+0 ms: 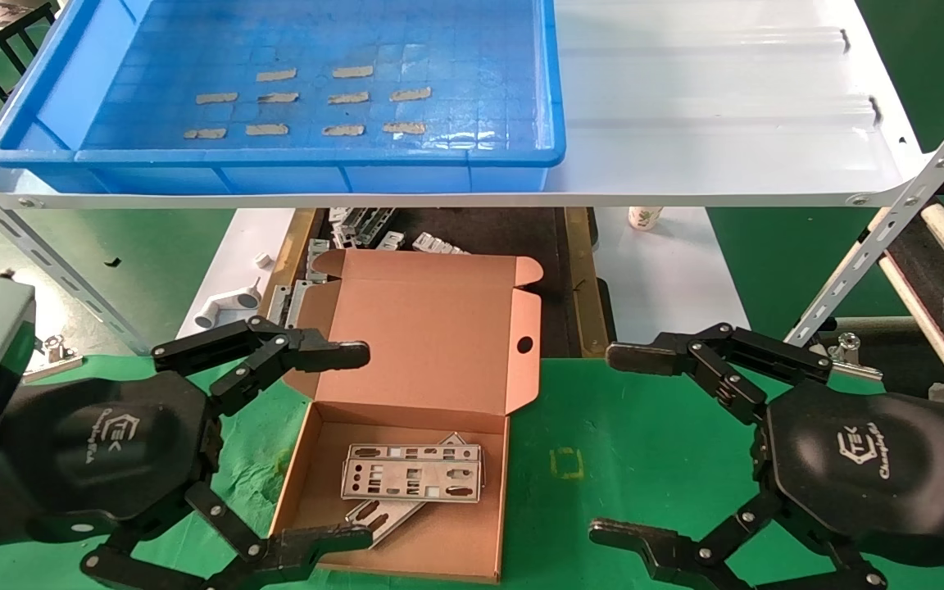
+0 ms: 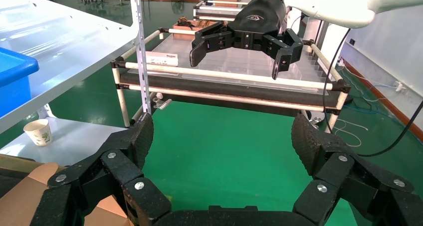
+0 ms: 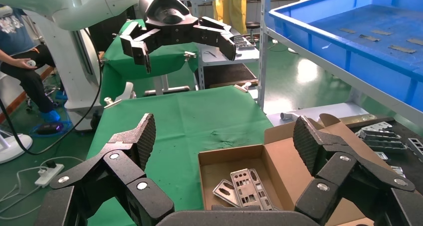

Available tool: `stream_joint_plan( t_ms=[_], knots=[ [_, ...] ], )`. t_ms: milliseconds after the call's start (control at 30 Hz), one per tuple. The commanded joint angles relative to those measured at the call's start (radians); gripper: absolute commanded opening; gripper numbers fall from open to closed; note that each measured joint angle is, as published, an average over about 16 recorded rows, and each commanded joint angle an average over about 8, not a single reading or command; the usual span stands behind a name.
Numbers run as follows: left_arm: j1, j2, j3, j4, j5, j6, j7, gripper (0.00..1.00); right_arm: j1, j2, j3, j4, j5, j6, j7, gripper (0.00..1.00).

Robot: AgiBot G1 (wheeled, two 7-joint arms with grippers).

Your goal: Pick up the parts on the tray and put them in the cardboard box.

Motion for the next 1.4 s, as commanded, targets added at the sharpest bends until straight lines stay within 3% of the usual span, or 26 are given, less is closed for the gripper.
stream_joint_plan(
  t_ms=[33, 1400],
  knots=[
    [0.0, 0.0, 0.0, 0.0, 0.0, 0.0, 0.0, 1.0, 0.0, 0.0, 0.0, 0.0, 0.0, 0.0, 0.0, 1.0],
    [0.0, 0.0, 0.0, 0.0, 0.0, 0.0, 0.0, 1.0, 0.0, 0.0, 0.0, 0.0, 0.0, 0.0, 0.0, 1.0]
  ],
)
